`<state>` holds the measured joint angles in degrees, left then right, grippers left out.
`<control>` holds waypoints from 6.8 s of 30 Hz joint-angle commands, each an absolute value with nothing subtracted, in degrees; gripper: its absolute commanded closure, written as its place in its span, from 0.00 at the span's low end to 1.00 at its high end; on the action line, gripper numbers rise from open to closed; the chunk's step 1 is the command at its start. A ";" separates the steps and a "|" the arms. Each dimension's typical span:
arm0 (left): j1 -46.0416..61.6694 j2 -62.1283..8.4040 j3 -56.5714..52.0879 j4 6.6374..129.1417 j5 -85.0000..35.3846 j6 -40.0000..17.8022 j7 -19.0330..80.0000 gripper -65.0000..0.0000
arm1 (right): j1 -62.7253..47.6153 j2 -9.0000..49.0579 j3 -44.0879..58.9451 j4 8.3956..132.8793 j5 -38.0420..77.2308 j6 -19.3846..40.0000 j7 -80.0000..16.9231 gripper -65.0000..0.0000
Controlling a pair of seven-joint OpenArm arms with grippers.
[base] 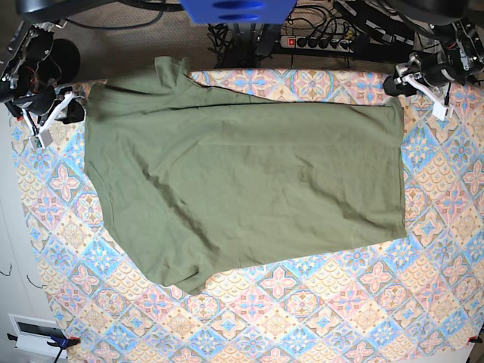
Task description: Layout the t-shirt on the table in an organized manner, then fold the t-shirt properly
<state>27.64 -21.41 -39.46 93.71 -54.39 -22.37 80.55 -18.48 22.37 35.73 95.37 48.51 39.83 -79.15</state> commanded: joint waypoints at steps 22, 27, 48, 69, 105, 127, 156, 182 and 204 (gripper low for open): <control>21.23 -23.08 -36.53 94.73 -49.01 -22.29 78.55 0.38 | -18.15 23.60 36.26 96.57 49.54 40.00 -78.46 0.81; 20.97 -23.43 -36.53 94.73 -48.66 -22.29 78.29 0.38 | -18.07 23.60 36.26 96.57 49.54 40.00 -78.46 0.81; 17.36 -23.25 -27.65 94.73 -36.88 -22.29 75.30 0.39 | -18.15 23.60 36.26 96.57 49.54 40.00 -78.46 0.81; 24.31 -27.38 -31.43 106.77 -48.75 -22.81 80.00 1.00 | -19.91 23.52 36.00 96.57 49.36 40.00 -78.55 0.80; 23.96 -24.75 -37.76 106.77 -58.77 -22.73 80.00 1.00 | -24.22 21.85 22.81 95.96 44.35 40.00 -78.37 0.46; 24.04 -25.10 -37.76 107.12 -59.38 -22.81 80.00 1.00 | -24.04 21.85 35.21 97.01 56.48 40.00 -78.99 0.98; 30.29 -24.66 -44.26 110.02 -77.67 -22.81 80.00 1.00 | -11.38 22.11 35.12 92.97 56.40 40.00 -78.64 0.98; 10.42 -15.34 -46.55 89.98 -65.54 -22.73 80.00 1.00 | 3.56 22.11 35.12 82.07 52.53 40.00 -78.46 0.98; 20.09 -21.93 -33.01 105.63 -65.19 -22.73 80.00 1.00 | -1.80 24.57 46.99 86.73 56.66 40.00 -80.00 0.98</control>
<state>20.64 -20.97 -32.49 105.21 -64.55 -22.76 80.90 -2.37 23.14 46.74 86.02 55.86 39.86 -81.12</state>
